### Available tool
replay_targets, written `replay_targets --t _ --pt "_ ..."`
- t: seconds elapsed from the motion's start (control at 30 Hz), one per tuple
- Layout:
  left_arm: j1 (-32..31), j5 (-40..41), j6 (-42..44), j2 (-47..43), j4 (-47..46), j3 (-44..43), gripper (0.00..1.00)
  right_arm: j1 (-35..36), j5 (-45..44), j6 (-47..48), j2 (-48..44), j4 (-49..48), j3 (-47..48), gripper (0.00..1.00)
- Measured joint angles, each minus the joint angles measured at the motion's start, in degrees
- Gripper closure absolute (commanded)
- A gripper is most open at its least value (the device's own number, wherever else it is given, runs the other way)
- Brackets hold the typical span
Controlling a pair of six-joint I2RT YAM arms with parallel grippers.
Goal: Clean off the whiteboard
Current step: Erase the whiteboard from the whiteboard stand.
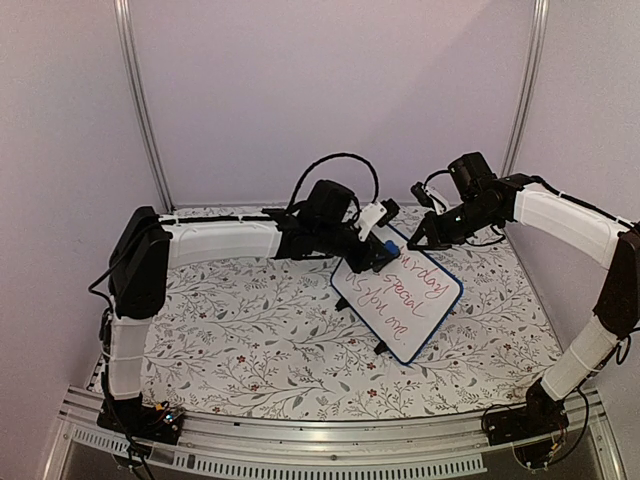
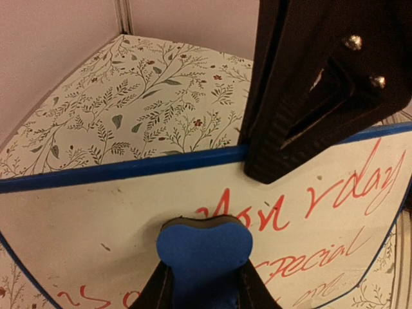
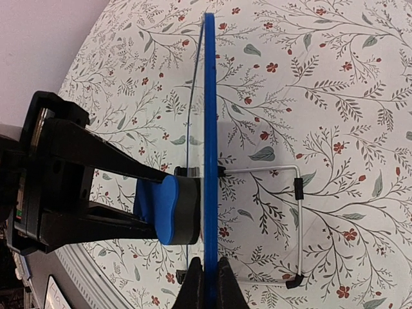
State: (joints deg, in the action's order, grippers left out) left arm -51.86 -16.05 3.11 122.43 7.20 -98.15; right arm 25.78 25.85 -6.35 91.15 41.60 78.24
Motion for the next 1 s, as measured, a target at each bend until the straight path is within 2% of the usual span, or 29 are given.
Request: replay_targets --t 0.27,0.47,0.63,1.0 --pt "-0.24 0.44 0.37 1.62 1.36 -4.92 1.00 0.00 -0.15 0.00 0.00 -0.02 0.00 1.00" --pt "-0.26 0.44 0.37 1.79 0.61 -4.59 1.00 0.00 -0.37 0.00 0.00 0.00 0.00 1.00" --pt "-0.26 0.70 0.33 0.26 -3.48 1.03 1.00 0.00 -0.46 0.00 0.02 0.00 0.00 1.00" --pt "-0.39 2.19 0.11 -1.99 -5.64 9.35 1.00 0.00 -0.44 0.00 0.09 -0.02 0.00 1.00"
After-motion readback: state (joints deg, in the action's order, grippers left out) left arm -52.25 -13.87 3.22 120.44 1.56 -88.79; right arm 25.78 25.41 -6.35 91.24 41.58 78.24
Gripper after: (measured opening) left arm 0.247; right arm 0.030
